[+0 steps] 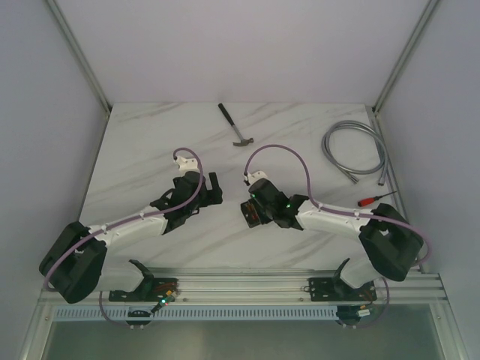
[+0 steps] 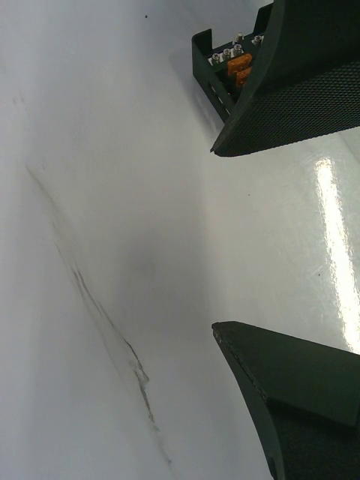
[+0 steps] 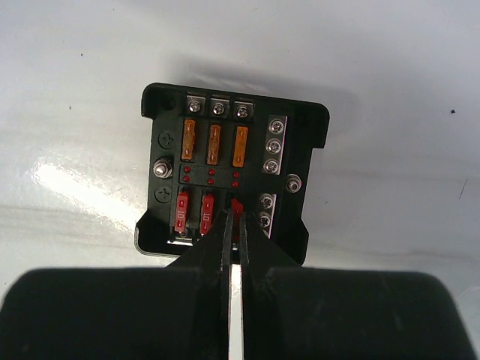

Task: Snap on the fuse box
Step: Install the fuse at the fuse box base.

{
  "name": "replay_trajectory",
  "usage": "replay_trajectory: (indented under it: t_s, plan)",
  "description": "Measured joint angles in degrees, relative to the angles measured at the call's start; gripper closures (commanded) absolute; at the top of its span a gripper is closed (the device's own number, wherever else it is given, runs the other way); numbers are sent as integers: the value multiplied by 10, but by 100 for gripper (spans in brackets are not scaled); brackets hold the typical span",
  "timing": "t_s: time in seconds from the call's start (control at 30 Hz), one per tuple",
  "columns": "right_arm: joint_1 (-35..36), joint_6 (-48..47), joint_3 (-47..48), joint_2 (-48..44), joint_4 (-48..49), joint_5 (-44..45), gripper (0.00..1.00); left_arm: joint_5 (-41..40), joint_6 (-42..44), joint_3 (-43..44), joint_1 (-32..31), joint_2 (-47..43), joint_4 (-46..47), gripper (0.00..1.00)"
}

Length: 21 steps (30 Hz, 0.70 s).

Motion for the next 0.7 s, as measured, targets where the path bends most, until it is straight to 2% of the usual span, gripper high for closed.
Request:
replay_trajectory:
  t_s: [0.33, 0.7]
  plan:
    - [8, 7, 0, 1, 0, 6, 85, 2, 0, 0, 0, 0, 0, 0]
    - [11, 14, 0, -6, -10, -19, 77, 11, -2, 0, 1, 0, 0, 0]
